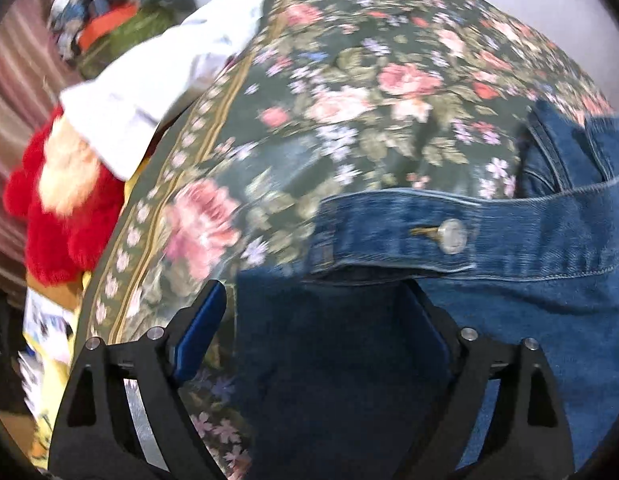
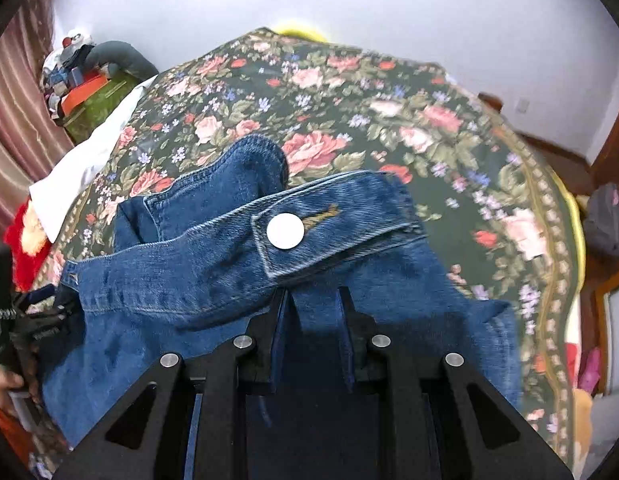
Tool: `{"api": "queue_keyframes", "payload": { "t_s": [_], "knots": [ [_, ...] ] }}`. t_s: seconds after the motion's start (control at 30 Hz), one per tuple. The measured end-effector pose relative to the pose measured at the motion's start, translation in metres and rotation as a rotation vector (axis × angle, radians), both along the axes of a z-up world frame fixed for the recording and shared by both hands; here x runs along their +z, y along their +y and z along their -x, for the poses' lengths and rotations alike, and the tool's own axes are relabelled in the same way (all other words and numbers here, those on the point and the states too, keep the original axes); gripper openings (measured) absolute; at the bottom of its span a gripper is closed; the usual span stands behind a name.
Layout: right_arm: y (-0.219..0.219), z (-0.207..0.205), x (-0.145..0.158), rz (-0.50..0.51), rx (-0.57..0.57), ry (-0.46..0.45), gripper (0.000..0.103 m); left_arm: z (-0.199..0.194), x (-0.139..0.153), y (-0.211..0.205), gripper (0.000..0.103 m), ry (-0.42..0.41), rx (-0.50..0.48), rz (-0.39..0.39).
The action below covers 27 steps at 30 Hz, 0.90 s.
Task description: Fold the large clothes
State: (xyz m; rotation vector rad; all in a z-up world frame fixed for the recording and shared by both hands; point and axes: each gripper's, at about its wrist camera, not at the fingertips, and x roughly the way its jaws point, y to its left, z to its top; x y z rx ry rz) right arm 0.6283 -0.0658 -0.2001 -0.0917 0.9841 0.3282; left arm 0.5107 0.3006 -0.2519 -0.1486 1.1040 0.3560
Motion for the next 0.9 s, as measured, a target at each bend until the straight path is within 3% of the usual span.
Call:
{"api": "queue_keyframes", "payload": {
  "t_s": [0.13, 0.23, 0.43, 0.57, 0.63, 0.73, 0.83, 0.9],
  "knots": [
    [-0.010, 0.020, 0.015, 0.005, 0.016, 0.005, 0.019, 0.020, 0.014, 0.005, 0.083, -0.006, 0.039, -0.039],
    [-0.004, 0.043, 0.029, -0.011, 0.101, -0.015, 0.019, 0.035, 0.034, -0.011, 0.082, -0.026, -0.028, -0.092],
    [0.039, 0.081, 0.038, -0.021, 0.253, -0.040, 0.019, 0.055, 0.074, -0.059, 0.082, -0.145, -0.182, 0.001],
    [0.064, 0.093, 0.024, -0.058, 0.314, 0.021, 0.019, 0.050, 0.082, -0.092, 0.082, -0.183, -0.263, 0.089],
    [0.073, 0.096, 0.008, -0.020, 0.331, 0.054, 0.019, 0.040, 0.075, -0.107, 0.082, -0.173, -0.282, 0.147],
    [0.079, 0.096, -0.024, 0.105, 0.346, 0.091, 0.019, 0.025, 0.049, -0.119, 0.082, -0.121, -0.283, 0.168],
    [0.066, 0.102, -0.030, 0.074, 0.396, 0.054, 0.019, 0.017, 0.010, -0.126, 0.084, -0.019, -0.275, 0.138],
    [0.055, 0.107, -0.028, 0.075, 0.412, 0.052, 0.019, 0.021, -0.001, -0.124, 0.087, -0.044, -0.283, 0.147]
  ]
}}
